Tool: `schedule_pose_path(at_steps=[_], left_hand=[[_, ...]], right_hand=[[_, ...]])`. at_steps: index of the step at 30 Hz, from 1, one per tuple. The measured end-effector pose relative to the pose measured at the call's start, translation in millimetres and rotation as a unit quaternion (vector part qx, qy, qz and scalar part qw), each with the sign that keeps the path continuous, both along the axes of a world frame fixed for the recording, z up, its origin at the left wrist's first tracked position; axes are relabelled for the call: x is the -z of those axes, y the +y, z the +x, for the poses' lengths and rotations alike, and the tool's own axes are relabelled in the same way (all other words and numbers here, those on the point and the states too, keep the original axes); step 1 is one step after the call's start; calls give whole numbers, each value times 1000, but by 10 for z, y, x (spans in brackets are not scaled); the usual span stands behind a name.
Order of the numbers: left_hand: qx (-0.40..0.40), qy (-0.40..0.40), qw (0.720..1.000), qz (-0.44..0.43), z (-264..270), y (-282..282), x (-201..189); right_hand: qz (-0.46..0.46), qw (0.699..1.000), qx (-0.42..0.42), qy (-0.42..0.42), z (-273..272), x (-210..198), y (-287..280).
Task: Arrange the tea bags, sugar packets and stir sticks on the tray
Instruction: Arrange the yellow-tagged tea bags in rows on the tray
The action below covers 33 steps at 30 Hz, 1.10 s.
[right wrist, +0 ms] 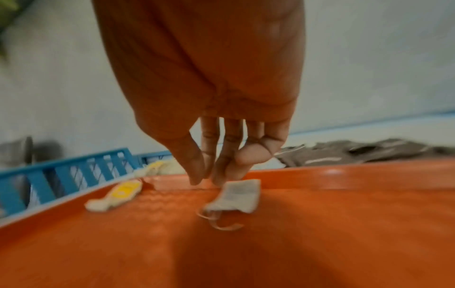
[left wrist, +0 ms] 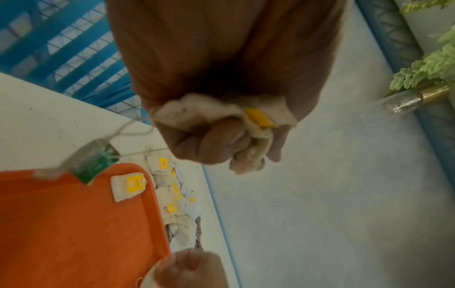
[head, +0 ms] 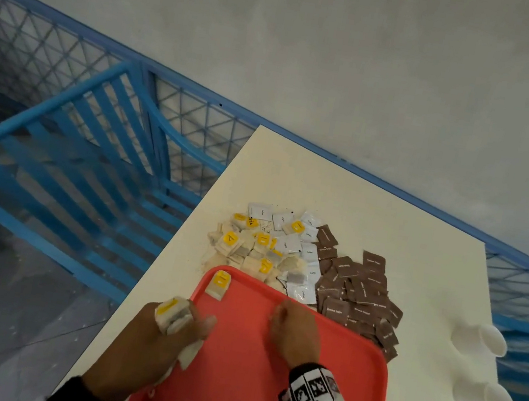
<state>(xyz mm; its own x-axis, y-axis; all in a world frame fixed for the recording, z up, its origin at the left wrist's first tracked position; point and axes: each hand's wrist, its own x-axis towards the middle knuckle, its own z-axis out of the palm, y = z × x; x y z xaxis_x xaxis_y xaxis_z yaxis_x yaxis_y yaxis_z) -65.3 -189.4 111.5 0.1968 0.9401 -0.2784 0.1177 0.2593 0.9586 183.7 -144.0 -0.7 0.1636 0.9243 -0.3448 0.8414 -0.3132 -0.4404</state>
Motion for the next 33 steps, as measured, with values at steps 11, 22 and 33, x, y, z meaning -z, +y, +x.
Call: schedule_pose_path(at_steps=[11, 22, 33], left_hand=[[6, -16, 1000, -2, 240, -136, -39], [62, 19, 996, 55, 622, 5, 50], [93, 4, 989, 113, 917, 14, -119]], right_hand=[[74, 981, -139, -112, 365, 242, -308], [70, 971, -165, 161, 575, -1032, -407], [103, 949, -131, 269, 517, -1520, -526]])
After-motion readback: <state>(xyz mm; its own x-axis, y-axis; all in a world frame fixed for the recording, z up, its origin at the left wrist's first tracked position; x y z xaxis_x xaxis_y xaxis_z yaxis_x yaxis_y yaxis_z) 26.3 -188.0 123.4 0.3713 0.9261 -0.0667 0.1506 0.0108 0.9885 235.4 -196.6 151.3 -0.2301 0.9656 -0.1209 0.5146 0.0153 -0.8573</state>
